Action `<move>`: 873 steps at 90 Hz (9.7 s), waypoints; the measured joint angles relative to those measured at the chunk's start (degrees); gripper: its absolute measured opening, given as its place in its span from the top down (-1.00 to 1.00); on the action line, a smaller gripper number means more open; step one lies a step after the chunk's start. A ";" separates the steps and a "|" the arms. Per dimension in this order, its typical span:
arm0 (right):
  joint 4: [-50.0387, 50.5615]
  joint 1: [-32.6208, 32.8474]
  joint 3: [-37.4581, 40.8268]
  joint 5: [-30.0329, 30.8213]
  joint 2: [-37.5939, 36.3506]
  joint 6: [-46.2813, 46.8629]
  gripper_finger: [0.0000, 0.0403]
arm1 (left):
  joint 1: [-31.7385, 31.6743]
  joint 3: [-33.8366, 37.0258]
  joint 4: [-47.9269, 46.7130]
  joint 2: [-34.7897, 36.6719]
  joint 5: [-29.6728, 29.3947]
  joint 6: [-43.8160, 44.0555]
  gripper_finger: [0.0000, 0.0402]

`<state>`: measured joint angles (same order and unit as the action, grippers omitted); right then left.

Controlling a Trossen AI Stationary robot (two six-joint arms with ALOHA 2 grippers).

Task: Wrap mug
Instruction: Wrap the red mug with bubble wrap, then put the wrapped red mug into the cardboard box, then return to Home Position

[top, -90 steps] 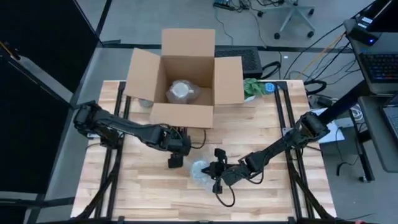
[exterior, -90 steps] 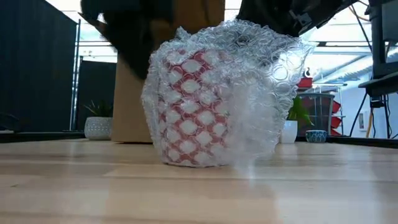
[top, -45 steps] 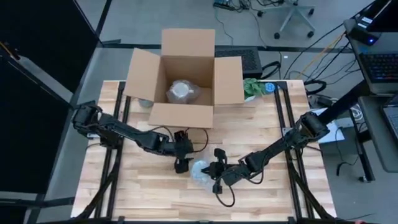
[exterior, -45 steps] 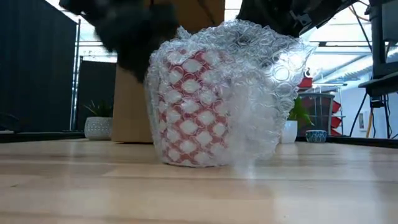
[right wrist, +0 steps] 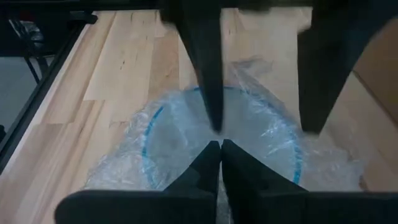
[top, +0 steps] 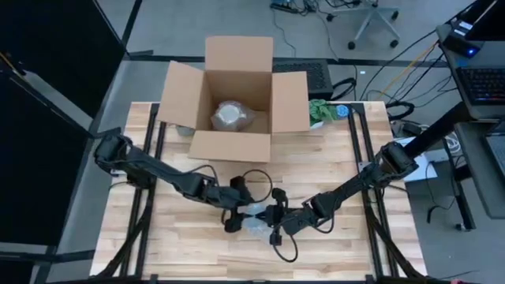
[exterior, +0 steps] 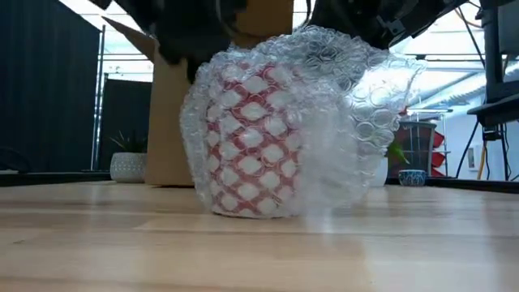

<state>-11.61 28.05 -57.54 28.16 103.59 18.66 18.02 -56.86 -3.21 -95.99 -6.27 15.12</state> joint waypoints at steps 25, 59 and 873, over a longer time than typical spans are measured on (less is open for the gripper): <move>0.71 -0.11 -0.42 -0.26 -0.94 -0.52 1.00 | -0.04 -0.34 1.37 -3.42 -0.86 1.60 -0.28; 18.30 0.64 -4.02 0.06 -12.91 7.18 0.73 | -0.04 -1.13 0.40 -3.14 -0.80 0.67 -0.28; 5.99 -26.72 18.88 -29.84 -43.56 1.13 -0.10 | 29.75 17.46 -43.41 58.32 -34.88 26.50 -0.28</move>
<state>-5.62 1.33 -38.66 -1.67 60.03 19.78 47.77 -39.41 -46.62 -37.67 -41.15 41.62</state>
